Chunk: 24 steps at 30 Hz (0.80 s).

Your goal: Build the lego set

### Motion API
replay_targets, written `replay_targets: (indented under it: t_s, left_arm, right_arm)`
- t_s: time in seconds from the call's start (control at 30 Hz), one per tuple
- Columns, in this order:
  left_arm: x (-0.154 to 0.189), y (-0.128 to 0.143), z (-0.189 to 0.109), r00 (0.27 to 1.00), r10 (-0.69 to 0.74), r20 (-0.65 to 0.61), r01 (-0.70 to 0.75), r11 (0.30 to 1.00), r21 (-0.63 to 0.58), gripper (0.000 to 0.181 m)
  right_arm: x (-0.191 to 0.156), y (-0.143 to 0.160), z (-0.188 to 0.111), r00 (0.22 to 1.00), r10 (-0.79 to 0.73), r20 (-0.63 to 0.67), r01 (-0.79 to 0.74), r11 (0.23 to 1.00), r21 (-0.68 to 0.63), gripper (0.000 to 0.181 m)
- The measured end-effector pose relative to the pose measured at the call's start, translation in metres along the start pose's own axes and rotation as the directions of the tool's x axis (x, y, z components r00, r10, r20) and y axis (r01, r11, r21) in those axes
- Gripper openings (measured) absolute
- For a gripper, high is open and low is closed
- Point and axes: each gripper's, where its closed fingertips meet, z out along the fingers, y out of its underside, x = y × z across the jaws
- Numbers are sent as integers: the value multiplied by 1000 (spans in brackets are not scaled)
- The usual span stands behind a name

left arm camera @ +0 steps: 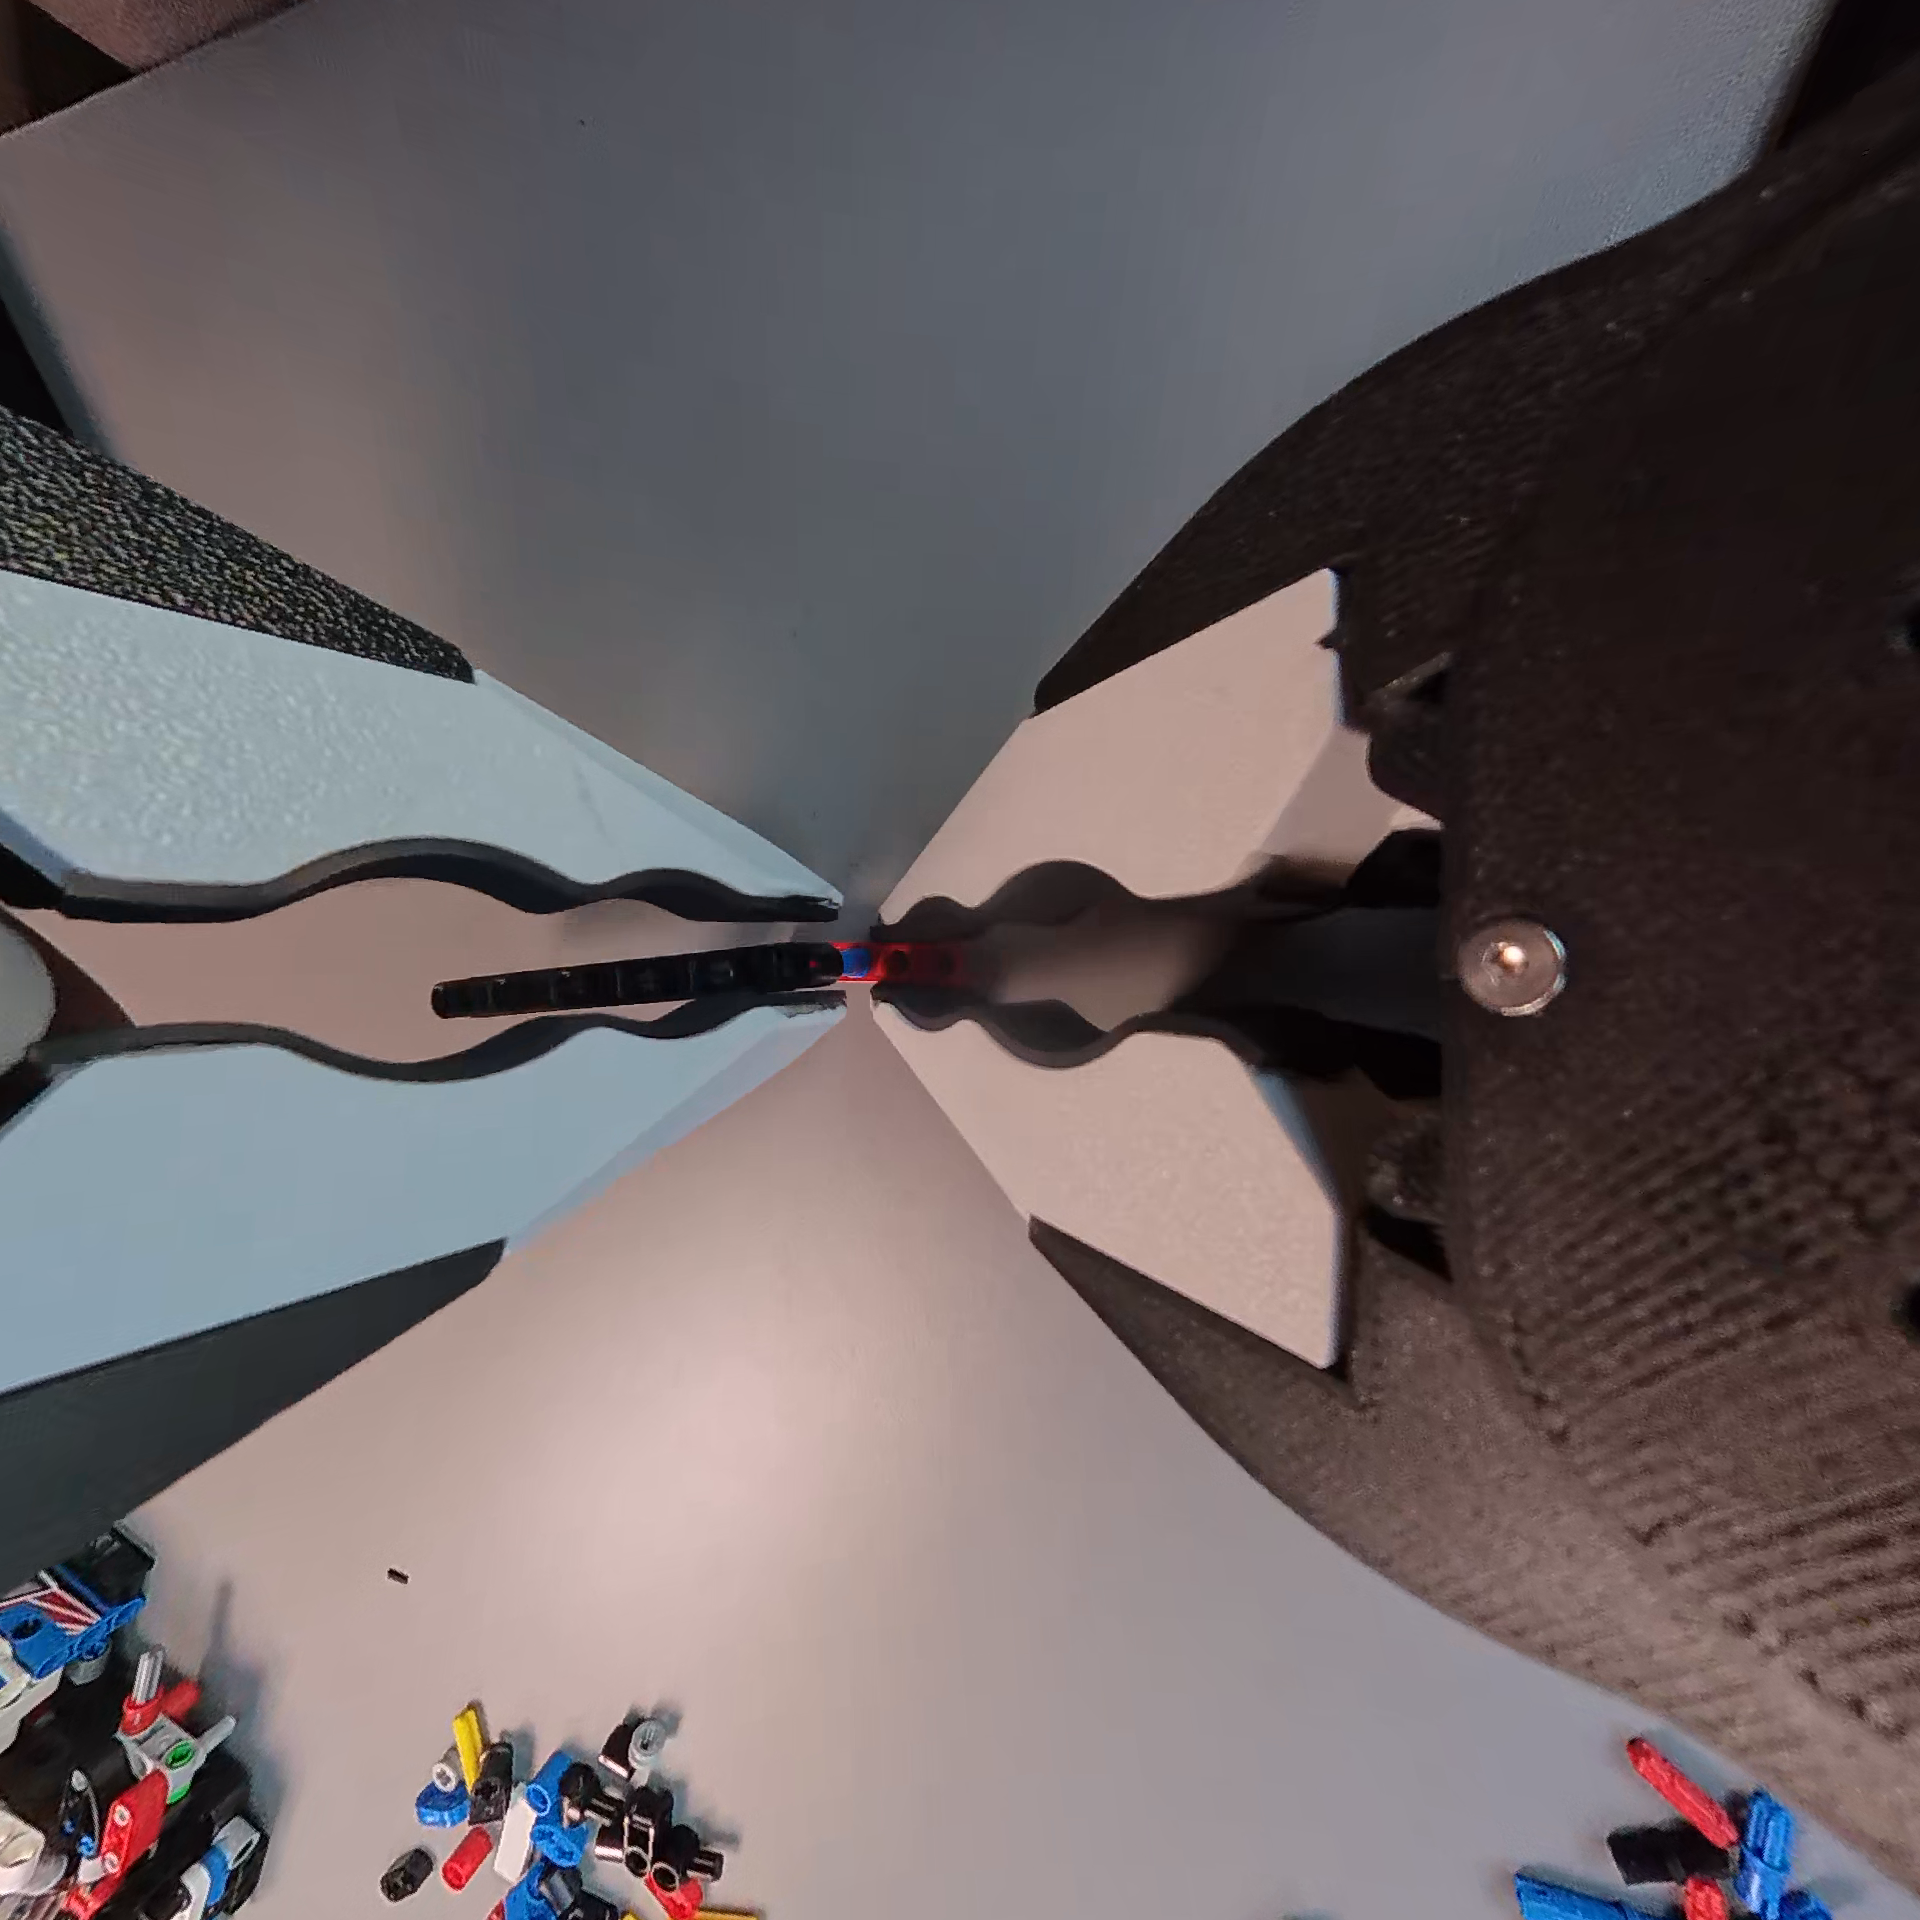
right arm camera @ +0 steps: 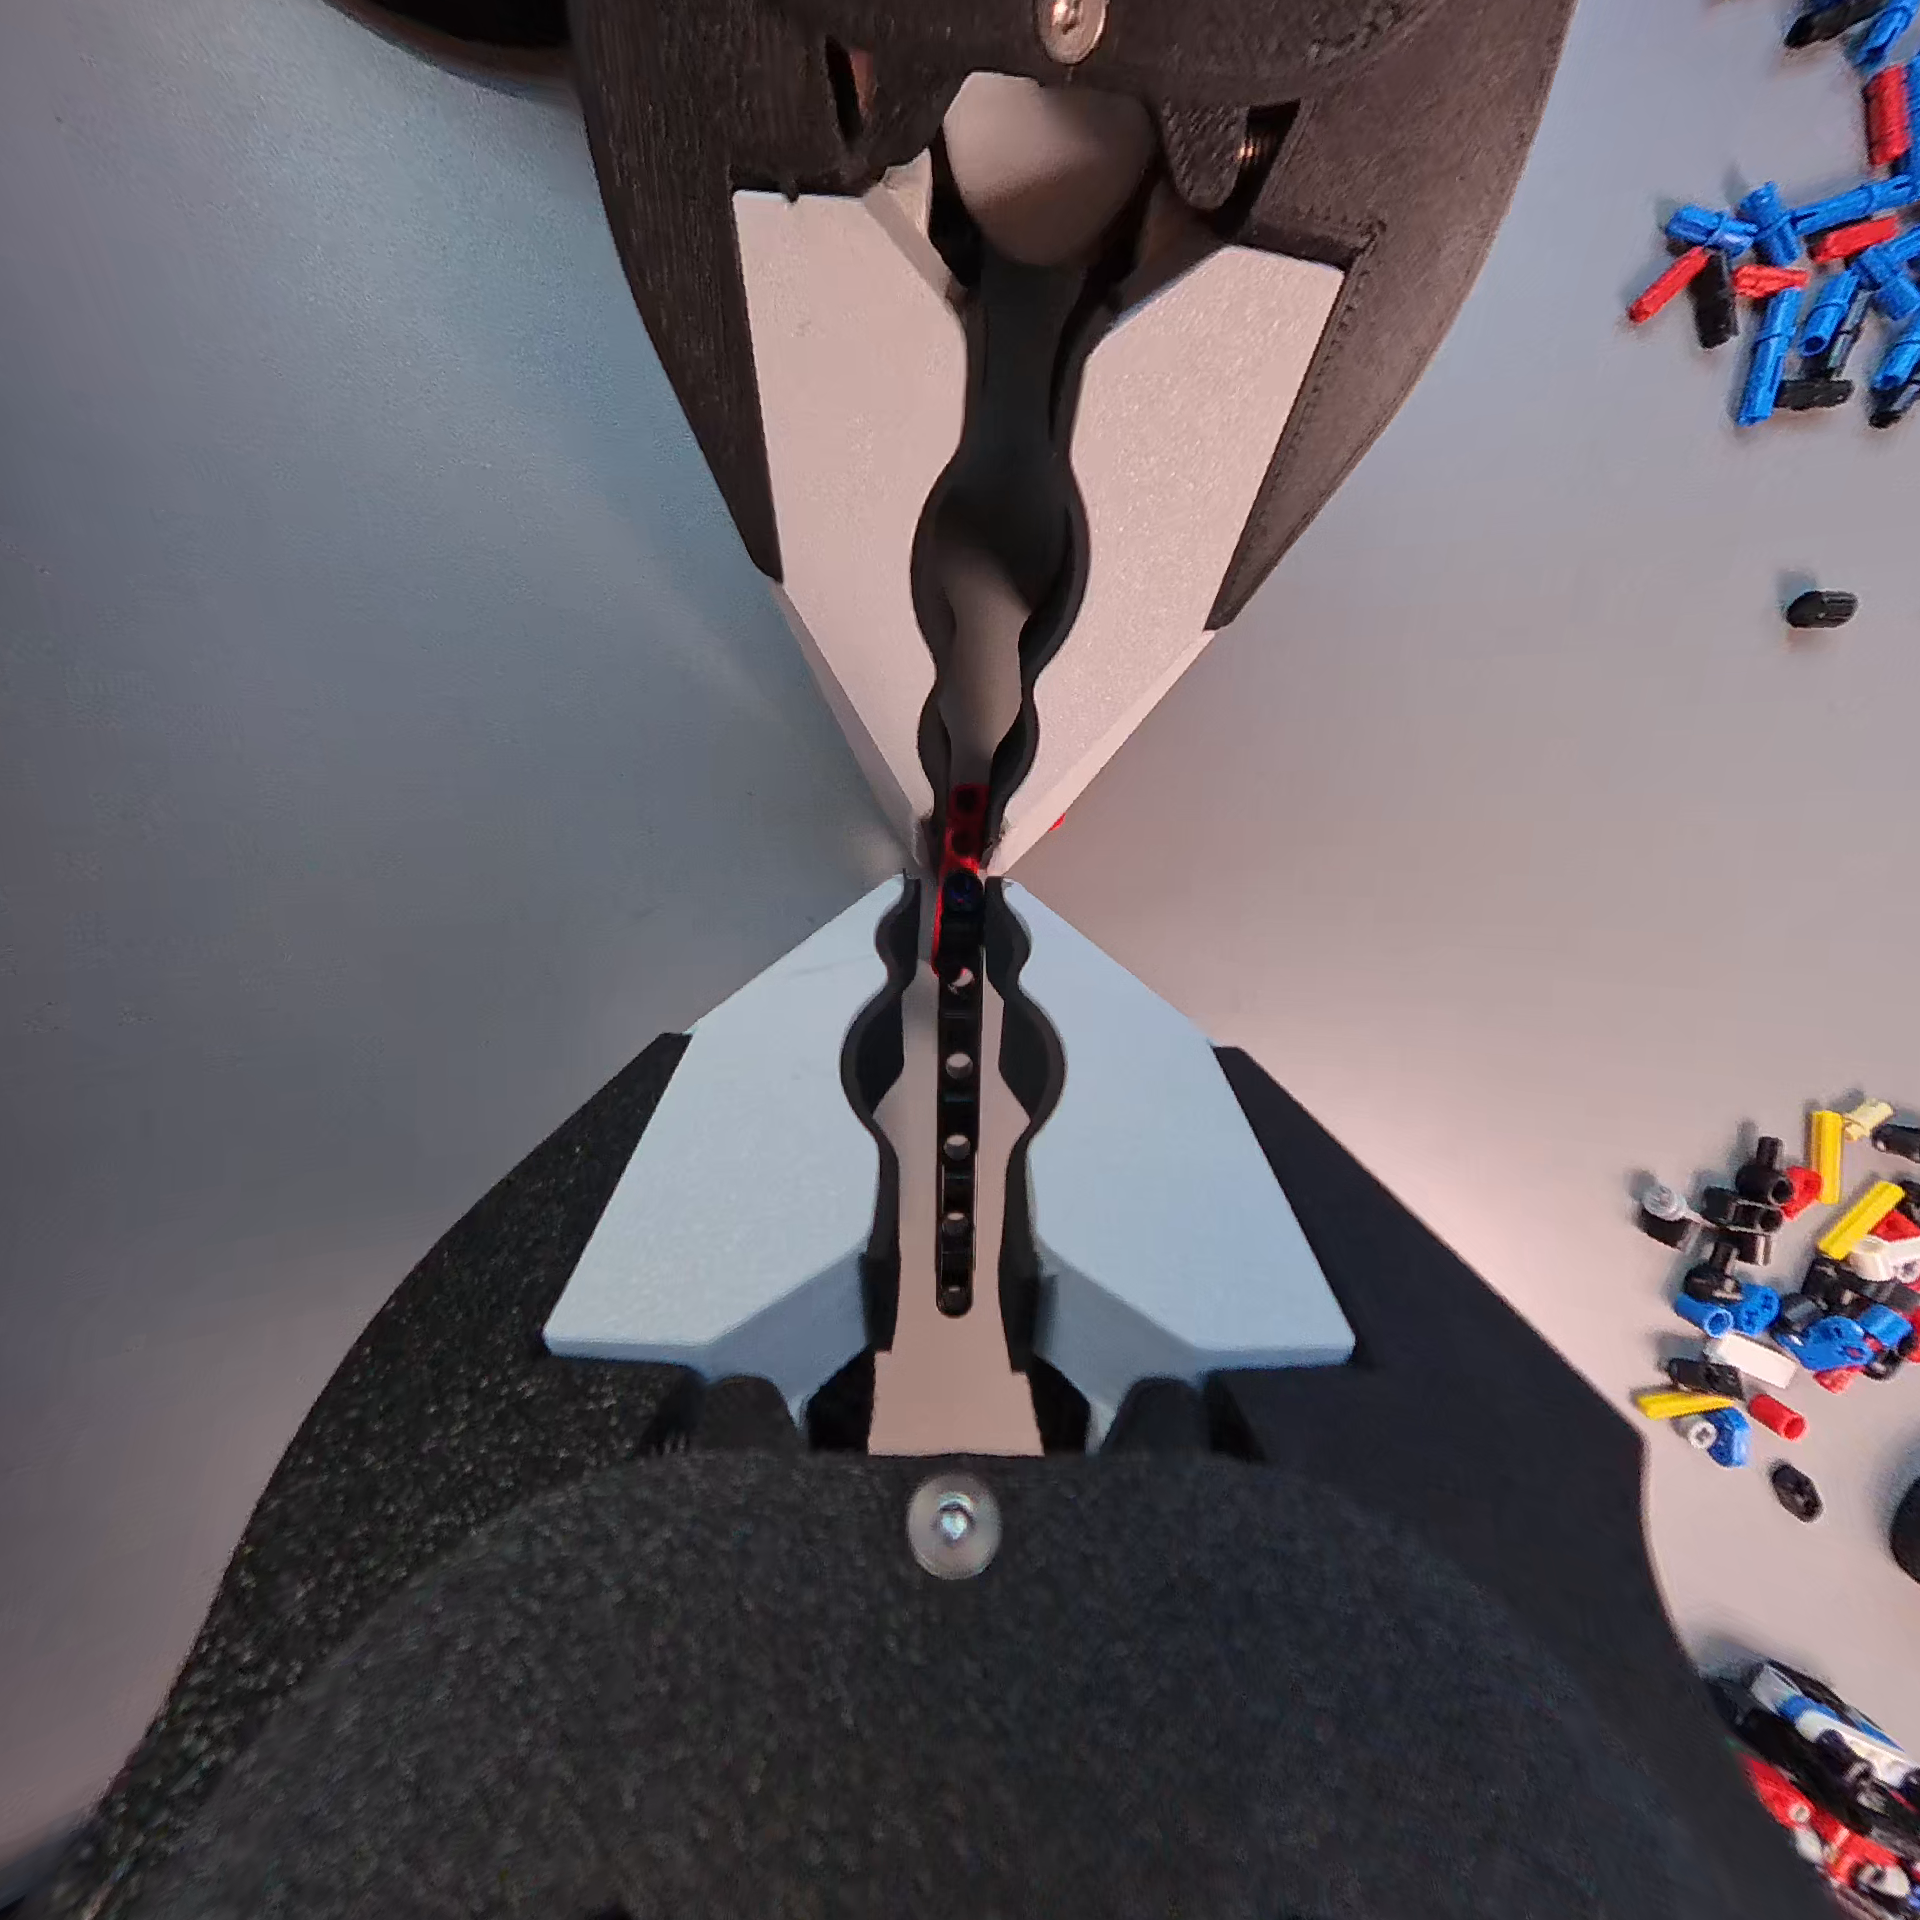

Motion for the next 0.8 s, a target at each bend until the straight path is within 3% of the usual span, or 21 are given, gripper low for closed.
replay_targets:
  t_s: [0.53, 0.6, 0.67, 0.8]
  left_arm:
    - [0, 0, 1, 1000, -14, 2, 14, 1000, -2, 6]
    - [0, 0, 1, 1000, -14, 3, 14, 1000, -1, 6]
    - [0, 0, 0, 1000, -12, 4, 12, 1000, -1, 6]
    - [0, 0, 0, 1000, -13, 4, 13, 1000, 0, 6]
  right_arm:
    - [1, 1, 7, 998, 38, 47, -34, 996, -80, 5]
    - [0, 0, 6, 999, 21, 32, -19, 999, -51, 7]
    - [-4, -2, 1, 998, 35, 53, -35, 999, 11, 27]
    - [-2, 7, -11, 999, 28, 21, -30, 995, 93, 30]
